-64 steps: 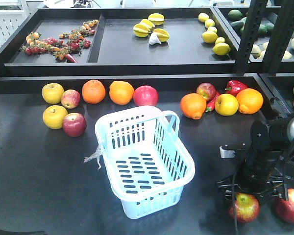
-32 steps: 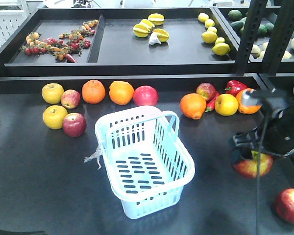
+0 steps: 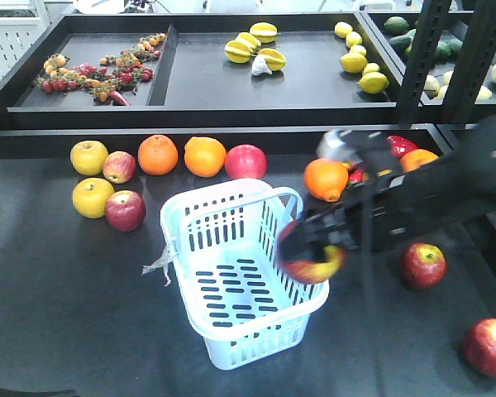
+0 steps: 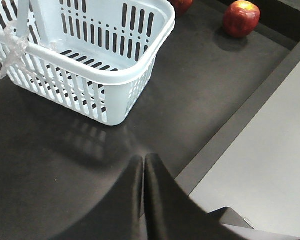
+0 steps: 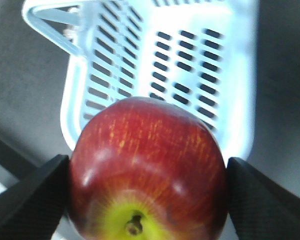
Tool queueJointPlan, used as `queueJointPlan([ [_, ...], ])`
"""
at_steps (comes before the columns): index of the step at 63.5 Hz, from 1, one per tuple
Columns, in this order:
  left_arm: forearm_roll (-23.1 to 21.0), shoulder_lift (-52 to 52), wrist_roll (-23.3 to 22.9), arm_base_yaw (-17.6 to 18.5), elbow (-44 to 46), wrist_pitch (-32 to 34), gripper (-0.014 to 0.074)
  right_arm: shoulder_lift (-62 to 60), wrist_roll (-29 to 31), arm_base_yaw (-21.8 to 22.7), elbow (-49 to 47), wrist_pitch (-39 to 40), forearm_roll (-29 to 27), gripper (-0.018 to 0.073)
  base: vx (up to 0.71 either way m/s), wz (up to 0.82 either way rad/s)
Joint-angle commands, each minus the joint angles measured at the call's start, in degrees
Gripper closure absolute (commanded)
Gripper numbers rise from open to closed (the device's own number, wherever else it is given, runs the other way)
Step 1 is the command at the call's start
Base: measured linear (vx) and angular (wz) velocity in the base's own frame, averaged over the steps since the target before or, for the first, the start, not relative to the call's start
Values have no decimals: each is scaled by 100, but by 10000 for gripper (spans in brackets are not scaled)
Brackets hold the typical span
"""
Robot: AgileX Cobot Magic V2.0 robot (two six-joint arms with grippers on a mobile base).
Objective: Pick three apples into basket with both arms
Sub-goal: 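Move the held apple over the basket and release it inside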
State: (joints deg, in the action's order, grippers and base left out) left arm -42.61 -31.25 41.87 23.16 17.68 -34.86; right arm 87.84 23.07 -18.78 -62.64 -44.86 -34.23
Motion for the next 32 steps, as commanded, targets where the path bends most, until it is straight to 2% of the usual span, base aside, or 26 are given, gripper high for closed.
queueJointPlan([
  [1, -189, -31, -49, 22, 152, 246, 604, 231, 157, -261, -162, 772, -174, 522, 0, 0],
  [10, -189, -31, -49, 22, 152, 246, 604, 762, 234, -414, -162, 1304, -196, 491, 0, 0],
  [17, -189, -31, -49, 22, 152, 246, 604, 945, 500, -414, -162, 1542, -202, 395, 0, 0],
  [32, -189, -31, -49, 22, 152, 246, 604, 973, 706, -413, -162, 1543, -237, -22, 0, 0],
])
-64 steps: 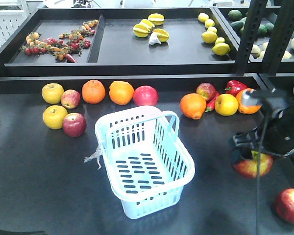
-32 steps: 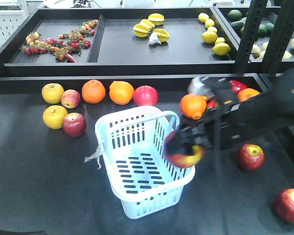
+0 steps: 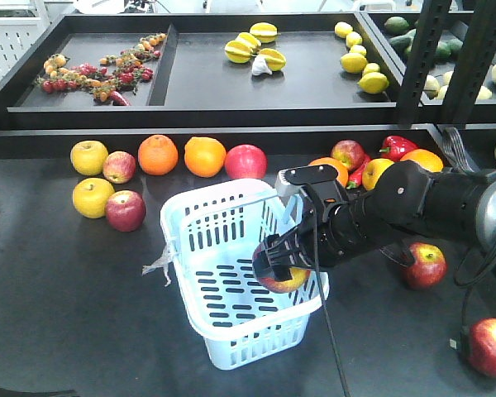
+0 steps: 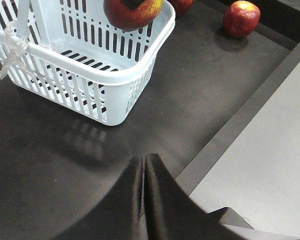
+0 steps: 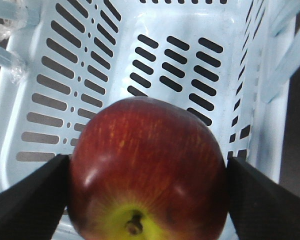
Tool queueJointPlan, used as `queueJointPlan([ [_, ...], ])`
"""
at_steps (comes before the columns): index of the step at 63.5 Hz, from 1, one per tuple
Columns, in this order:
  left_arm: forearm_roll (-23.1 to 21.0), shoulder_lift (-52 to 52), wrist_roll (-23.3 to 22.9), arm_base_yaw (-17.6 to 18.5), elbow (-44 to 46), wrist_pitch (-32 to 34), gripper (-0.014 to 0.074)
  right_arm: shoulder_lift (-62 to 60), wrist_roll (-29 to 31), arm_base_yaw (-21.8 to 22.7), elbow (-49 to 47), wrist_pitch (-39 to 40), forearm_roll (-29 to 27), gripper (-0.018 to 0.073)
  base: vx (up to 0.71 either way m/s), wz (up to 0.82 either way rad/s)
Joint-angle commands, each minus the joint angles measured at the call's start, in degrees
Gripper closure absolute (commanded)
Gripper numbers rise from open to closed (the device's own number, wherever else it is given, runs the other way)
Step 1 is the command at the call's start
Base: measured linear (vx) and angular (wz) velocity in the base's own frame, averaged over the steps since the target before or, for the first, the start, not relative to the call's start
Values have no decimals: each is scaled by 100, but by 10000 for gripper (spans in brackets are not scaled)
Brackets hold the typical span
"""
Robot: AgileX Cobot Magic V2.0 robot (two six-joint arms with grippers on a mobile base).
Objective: Pick three apples into basket with both arms
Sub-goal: 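Move the held apple over the basket and release it inside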
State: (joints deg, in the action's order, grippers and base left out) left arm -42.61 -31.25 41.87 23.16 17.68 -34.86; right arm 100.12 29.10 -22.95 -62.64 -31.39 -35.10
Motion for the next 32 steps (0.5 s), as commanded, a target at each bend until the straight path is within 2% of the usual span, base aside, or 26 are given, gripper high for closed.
queueJointPlan([
  [1, -189, -31, -49, 22, 152, 246, 604, -255, 103, 4, -162, 186, -150, -46, 0, 0],
  [5, -189, -31, -49, 22, 152, 246, 604, -255, 96, 4, -162, 164, -150, -137, 0, 0],
  [8, -189, -31, -49, 22, 152, 246, 604, -255, 154, 4, -162, 112, -136, -171, 0, 0],
  [22, -189, -31, -49, 22, 152, 246, 604, -255, 364, 4, -162, 13, -136, -146, 0, 0],
  [32, -189, -31, -49, 22, 152, 246, 604, -442, 315, 10, -162, -269, -136, -51, 0, 0],
])
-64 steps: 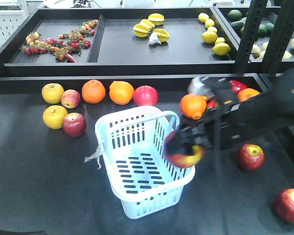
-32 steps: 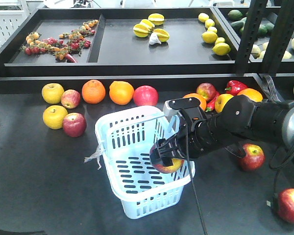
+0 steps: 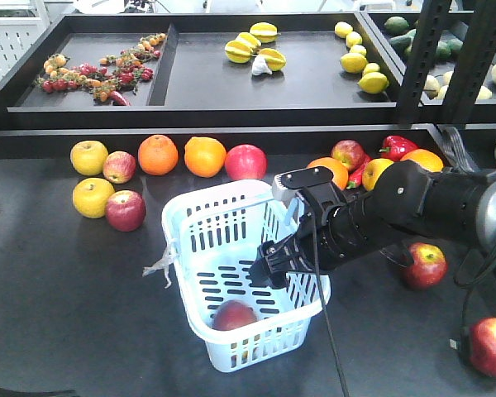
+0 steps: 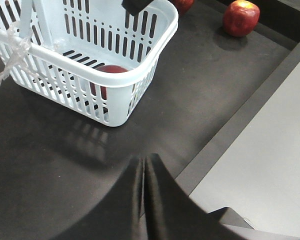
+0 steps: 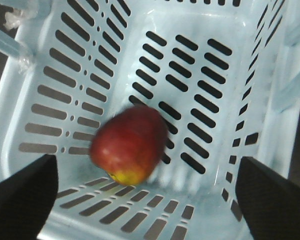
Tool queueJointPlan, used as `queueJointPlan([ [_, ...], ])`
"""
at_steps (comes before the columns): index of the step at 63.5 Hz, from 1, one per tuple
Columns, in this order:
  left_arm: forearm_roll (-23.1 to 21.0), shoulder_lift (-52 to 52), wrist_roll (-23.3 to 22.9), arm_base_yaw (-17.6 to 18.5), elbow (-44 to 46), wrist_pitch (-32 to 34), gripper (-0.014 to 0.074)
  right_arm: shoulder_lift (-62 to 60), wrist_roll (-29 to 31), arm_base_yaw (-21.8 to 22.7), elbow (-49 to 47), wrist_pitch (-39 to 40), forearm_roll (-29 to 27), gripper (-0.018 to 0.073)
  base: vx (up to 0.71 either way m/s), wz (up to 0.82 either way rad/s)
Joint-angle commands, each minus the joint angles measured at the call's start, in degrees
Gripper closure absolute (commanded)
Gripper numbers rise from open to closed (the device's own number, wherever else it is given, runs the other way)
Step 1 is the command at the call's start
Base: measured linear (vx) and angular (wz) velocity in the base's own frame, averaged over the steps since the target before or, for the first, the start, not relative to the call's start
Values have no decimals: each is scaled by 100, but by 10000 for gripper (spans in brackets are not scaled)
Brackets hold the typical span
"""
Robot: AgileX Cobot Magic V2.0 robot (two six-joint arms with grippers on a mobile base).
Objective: Pick three apples into basket with both arms
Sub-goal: 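Move the held apple over the basket and release it inside, then withdraw the right gripper toward another red apple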
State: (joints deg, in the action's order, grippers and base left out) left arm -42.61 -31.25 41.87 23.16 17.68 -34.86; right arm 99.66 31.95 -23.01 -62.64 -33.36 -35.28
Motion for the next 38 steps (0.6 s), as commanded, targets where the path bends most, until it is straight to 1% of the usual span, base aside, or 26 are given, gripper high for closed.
queueJointPlan([
  [1, -189, -31, -49, 22, 152, 246, 604, -428, 10, 17, -162, -133, -117, -36, 0, 0],
  [5, -189, -31, -49, 22, 152, 246, 604, -584, -64, 22, -162, -327, -117, 39, 0, 0],
  [7, -189, -31, -49, 22, 152, 246, 604, -680, -154, 22, -162, -460, -112, 99, 0, 0],
  [13, -184, -31, -49, 22, 152, 246, 604, -937, -331, 22, -162, -790, -59, 295, 0, 0],
  [17, -184, -31, -49, 22, 152, 246, 604, -1105, -408, 22, -162, -993, -23, 461, 0, 0],
  [20, -184, -31, -49, 22, 152, 246, 604, -1236, -505, 22, -162, -1114, 55, 559, 0, 0],
  [21, -184, -31, -49, 22, 152, 246, 604, -1272, -548, 22, -162, -1145, 99, 575, 0, 0],
  [24, -184, -31, -49, 22, 152, 246, 604, -1402, -827, 22, -162, -1244, 298, 573, 0, 0],
  [30, -184, -31, -49, 22, 152, 246, 604, -1642, -1539, 29, -143, -1314, 1110, 568, 0, 0],
  [35, -184, -31, -49, 22, 152, 246, 604, -1819, -2378, 85, -143, -1334, 2071, 568, 0, 0],
  [38, -184, -31, -49, 22, 152, 246, 604, -1927, -2850, 194, -143, -1364, 2755, 568, 0, 0],
])
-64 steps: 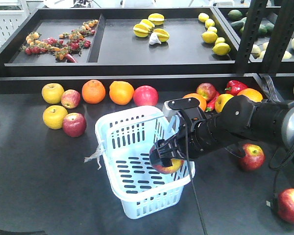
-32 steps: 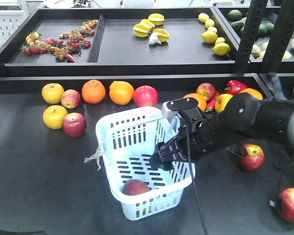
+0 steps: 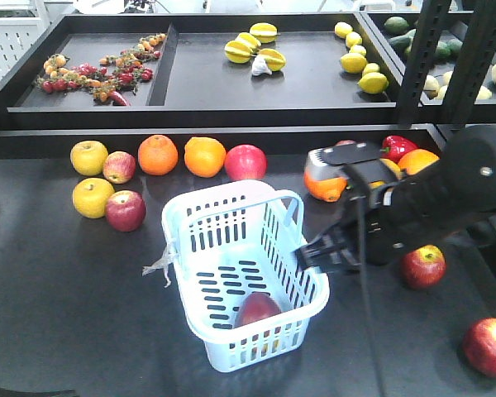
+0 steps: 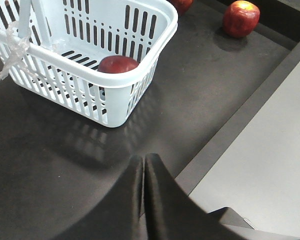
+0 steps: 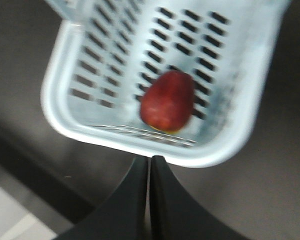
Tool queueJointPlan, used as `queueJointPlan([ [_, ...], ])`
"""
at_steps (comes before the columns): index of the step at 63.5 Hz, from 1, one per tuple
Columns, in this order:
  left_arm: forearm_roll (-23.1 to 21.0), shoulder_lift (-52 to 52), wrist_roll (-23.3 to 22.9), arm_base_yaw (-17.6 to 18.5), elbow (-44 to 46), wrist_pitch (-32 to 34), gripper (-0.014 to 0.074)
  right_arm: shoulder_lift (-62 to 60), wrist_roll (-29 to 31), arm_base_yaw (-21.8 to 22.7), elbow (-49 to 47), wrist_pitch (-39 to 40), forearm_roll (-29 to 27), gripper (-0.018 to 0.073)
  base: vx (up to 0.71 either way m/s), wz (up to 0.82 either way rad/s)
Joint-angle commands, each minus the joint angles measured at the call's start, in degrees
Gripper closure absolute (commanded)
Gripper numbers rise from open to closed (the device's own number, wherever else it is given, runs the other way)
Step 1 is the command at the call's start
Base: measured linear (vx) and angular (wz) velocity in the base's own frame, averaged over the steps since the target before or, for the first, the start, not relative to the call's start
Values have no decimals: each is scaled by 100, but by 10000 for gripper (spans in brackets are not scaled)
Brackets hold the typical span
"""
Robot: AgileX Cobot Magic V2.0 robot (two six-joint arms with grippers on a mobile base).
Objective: Pick three apples into basket with both arms
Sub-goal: 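Withdraw the right gripper toward another red apple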
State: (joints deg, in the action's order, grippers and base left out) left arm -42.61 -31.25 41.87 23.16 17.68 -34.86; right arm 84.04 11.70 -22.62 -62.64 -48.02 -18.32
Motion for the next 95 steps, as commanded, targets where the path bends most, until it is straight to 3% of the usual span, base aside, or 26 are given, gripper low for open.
queueJointPlan([
  [1, -184, -31, -49, 22, 152, 246, 604, -390, -948, 188, -143, 92, 1218, 568, 0, 0],
  [6, -184, -31, -49, 22, 152, 246, 604, -527, -1458, 451, -143, 80, 1951, 568, 0, 0],
  [11, -184, -31, -49, 22, 152, 246, 604, -548, -1647, 880, -143, 144, 2274, 568, 0, 0],
  [22, -184, -31, -49, 22, 152, 252, 604, -224, -1447, 1883, -182, 457, 2224, 552, 0, 0],
  [30, -184, -31, -49, 22, 152, 252, 604, 277, -702, 2525, -516, 326, 1722, 463, 0, 0],
  [34, -184, -31, -49, 22, 152, 252, 604, 600, -193, 2781, -860, 154, 1108, 359, 0, 0],
  [40, -184, -31, -49, 22, 152, 257, 604, 1094, 291, 2954, -1322, -70, 610, 190, 0, 0],
  [48, -178, -31, -49, 22, 152, 257, 604, 1740, 296, 2932, -1998, -302, 679, -64, 0, 0],
  [54, -173, -31, -49, 22, 152, 257, 604, 2226, 176, 2931, -2439, -488, 784, -172, 0, 0],
  [78, -147, -31, -49, 22, 152, 257, 604, 3824, -273, 2931, -3621, -892, 1292, -126, 0, 0],
  [95, -147, -31, -49, 22, 152, 257, 604, 4493, -354, 2931, -3831, -1001, 1425, -94, 0, 0],
])
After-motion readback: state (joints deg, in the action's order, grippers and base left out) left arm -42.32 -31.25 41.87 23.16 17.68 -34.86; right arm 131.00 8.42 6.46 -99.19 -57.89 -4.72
